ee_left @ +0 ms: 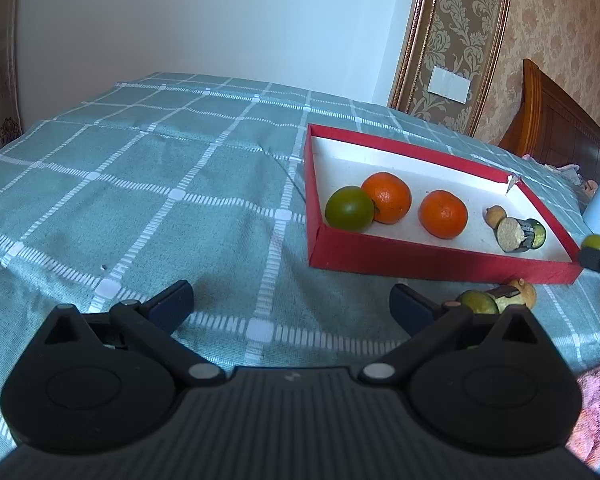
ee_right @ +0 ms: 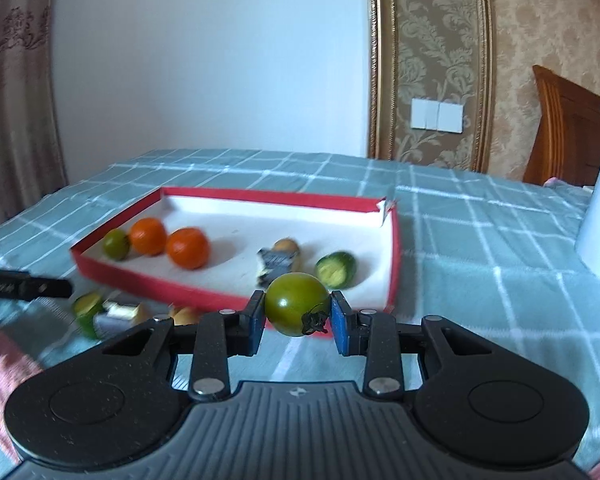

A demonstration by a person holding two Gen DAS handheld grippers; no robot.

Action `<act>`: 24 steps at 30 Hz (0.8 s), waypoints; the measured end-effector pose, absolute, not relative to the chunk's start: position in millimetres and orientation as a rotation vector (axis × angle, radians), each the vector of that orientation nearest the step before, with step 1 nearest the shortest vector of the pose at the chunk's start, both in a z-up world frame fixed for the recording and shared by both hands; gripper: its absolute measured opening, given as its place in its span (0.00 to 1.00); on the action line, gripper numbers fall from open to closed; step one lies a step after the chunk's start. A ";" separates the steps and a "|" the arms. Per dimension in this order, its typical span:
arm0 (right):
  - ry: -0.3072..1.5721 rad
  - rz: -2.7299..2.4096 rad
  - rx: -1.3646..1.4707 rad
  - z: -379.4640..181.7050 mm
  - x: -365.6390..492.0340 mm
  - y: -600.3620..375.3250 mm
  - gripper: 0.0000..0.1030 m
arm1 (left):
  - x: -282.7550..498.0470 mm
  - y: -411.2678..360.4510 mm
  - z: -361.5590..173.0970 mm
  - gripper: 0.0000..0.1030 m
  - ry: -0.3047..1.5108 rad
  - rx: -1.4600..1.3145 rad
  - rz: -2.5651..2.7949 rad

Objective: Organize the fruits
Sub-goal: 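Grasp the green tomato with the right tool, carry it into the tray, release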

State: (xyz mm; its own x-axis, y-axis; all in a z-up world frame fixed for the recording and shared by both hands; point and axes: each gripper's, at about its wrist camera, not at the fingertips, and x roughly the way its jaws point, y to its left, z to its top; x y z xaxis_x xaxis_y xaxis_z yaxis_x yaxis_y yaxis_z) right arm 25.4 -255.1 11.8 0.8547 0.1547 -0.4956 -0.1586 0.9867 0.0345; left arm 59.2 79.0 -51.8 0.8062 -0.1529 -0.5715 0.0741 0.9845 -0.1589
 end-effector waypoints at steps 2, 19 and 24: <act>0.528 0.151 -0.007 11.4 34.9 -257.5 0.32 | 59.1 78.9 -51.7 1.00 0.621 -0.133 -0.122; 0.653 0.092 0.002 -9.7 94.3 -253.4 0.32 | 58.8 80.4 -51.1 1.00 0.618 -0.144 -0.127; 0.645 0.066 -0.003 -13.0 101.9 -254.0 0.32 | 58.8 80.1 -51.0 1.00 0.618 -0.144 -0.127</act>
State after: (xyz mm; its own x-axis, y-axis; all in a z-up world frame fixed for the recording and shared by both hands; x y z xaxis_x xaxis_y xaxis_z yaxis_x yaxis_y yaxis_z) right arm 101.9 -254.0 -13.0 0.7971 0.0603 -0.6009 -0.0620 0.9979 0.0178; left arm 58.8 80.1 -51.0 0.8078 -0.1608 -0.5672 0.0750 0.9823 -0.1716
